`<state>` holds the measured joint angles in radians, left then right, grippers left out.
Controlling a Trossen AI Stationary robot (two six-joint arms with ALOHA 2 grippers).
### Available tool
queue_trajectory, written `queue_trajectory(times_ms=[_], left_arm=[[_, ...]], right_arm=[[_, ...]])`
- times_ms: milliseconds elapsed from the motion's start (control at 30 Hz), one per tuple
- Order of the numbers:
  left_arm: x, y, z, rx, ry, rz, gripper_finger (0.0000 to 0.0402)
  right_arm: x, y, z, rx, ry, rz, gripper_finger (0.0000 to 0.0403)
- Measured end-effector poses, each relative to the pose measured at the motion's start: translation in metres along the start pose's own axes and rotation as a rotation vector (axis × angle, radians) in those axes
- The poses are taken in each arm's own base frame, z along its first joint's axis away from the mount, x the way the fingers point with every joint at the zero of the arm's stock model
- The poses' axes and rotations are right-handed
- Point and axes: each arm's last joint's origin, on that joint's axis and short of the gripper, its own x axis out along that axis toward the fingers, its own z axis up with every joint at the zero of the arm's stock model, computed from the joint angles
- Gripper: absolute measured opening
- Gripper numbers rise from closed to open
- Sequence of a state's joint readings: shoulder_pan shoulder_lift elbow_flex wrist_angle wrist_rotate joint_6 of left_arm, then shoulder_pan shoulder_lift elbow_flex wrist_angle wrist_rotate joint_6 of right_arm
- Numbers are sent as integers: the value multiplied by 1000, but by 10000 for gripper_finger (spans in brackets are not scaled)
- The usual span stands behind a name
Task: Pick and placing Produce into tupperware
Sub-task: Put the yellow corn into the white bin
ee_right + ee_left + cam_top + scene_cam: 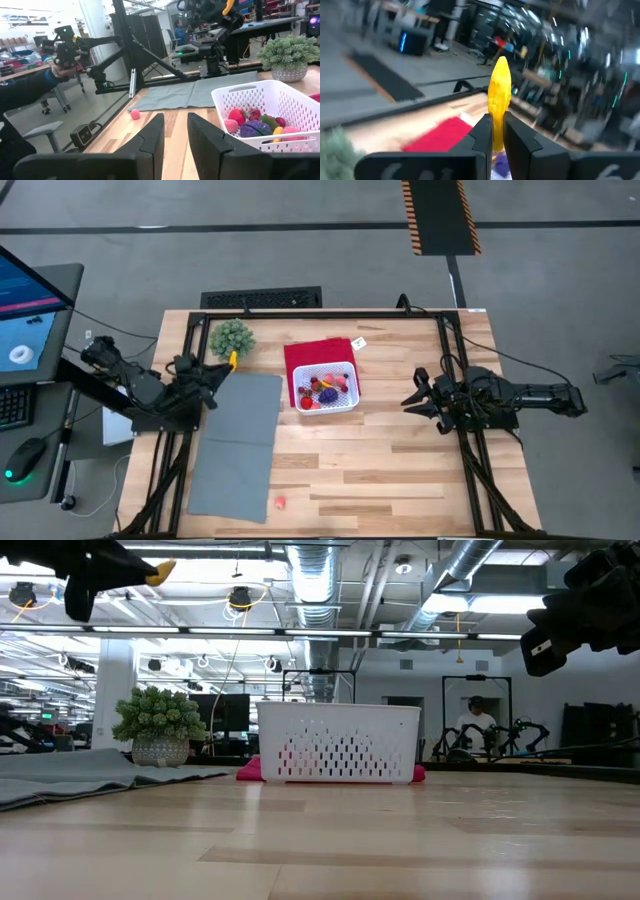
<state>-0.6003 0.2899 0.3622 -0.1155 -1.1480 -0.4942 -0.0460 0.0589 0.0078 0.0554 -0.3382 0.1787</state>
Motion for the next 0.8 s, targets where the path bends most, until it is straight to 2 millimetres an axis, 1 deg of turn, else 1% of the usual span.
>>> queue_trajectory(times_ms=[133, 233, 333, 400, 667, 733, 800], left_arm=[[0, -3, -2, 315, 37, -97, 25], [1, -7, -5, 514, 60, -189, 25], [2, -10, -7, 619, 56, -214, 25], [3, -11, -9, 670, 52, -180, 25], [12, -18, -3, 608, -26, 20, 25], [17, -18, -3, 514, -50, 119, 25], [23, -18, -3, 437, -68, 181, 25]], right_arm=[[0, 0, 0, -3, 0, 0, 107], [0, 0, 0, -3, 0, 0, 107], [0, 0, 0, -4, 0, 0, 107], [0, 0, 0, -4, 0, 0, 107], [0, -1, 0, -3, -3, -27, 107], [0, -1, 0, -3, -3, -29, 107], [0, -1, 0, -3, -3, -29, 107]])
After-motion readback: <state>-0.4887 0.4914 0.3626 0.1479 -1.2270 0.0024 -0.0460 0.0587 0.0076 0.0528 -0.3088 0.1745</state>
